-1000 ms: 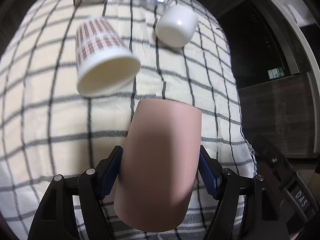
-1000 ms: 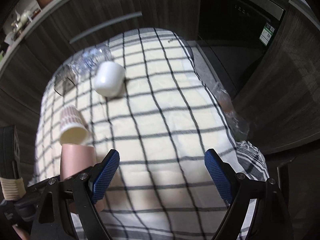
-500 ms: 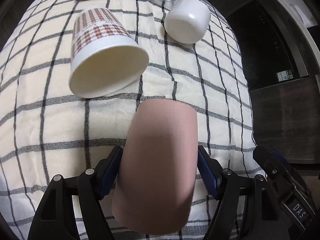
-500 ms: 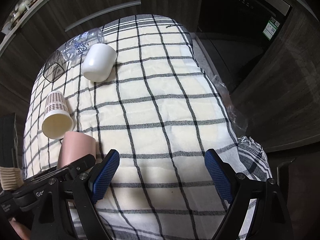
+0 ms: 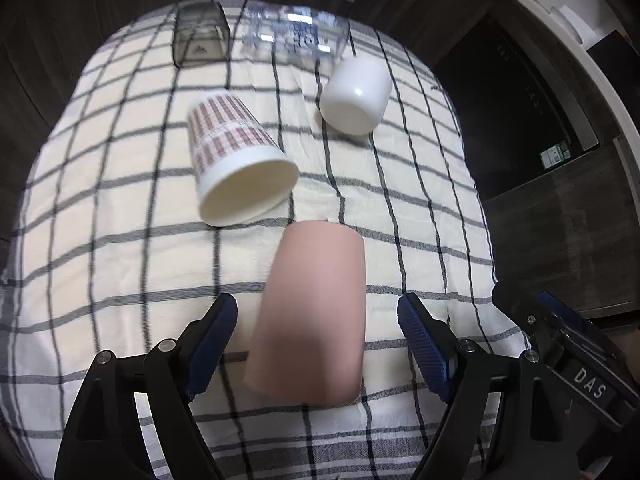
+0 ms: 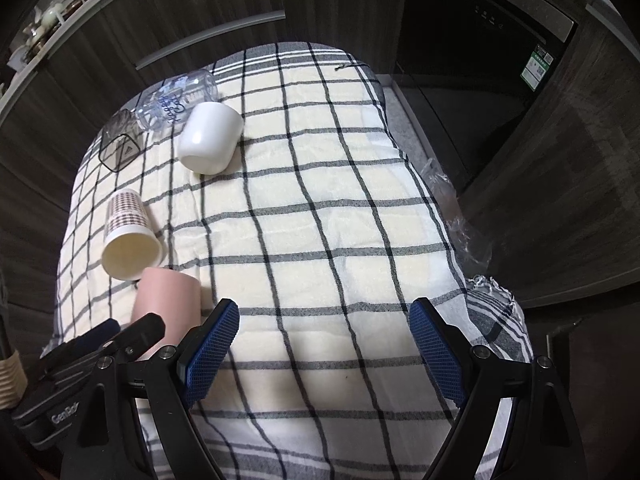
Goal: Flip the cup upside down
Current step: 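Lift the pink cup with the right tool and swing it upright, then lower the pink cup onto the cloth, closed end up, with the right tool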
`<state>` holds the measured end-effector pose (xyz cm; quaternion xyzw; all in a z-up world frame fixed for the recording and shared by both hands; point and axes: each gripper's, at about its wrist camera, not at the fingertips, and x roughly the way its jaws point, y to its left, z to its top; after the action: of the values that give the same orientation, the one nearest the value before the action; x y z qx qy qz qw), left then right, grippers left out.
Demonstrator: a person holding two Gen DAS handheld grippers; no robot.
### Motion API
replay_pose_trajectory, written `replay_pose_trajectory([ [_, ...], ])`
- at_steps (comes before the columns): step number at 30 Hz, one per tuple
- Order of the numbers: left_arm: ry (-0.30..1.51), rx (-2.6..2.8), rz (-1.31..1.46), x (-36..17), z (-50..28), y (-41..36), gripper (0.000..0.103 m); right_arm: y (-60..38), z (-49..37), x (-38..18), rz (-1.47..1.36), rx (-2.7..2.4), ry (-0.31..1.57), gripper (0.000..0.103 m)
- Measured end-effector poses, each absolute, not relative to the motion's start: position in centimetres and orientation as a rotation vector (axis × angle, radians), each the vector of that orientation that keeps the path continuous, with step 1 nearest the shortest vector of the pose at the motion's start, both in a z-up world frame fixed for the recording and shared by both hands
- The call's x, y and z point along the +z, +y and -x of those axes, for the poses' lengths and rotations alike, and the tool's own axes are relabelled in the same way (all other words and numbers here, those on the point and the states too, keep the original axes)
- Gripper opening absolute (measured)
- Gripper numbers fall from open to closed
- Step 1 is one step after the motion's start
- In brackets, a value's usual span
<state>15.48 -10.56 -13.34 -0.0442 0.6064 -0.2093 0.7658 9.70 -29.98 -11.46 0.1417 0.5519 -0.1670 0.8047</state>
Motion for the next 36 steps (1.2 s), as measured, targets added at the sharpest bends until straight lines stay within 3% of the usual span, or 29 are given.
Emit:
replay_pose_trajectory([
  [17,1.036,-0.179,0.007,-8.3,-14.5,0.3,0.087,-20.8,-15.3,-12.8,-0.232,-0.14,1.383,0.087],
  [36,1.041,-0.135,0.032,-11.5,-18.5,2.7,0.087,-19.6,-21.3,-21.3,-0.314,-0.135,1.741,0.087],
])
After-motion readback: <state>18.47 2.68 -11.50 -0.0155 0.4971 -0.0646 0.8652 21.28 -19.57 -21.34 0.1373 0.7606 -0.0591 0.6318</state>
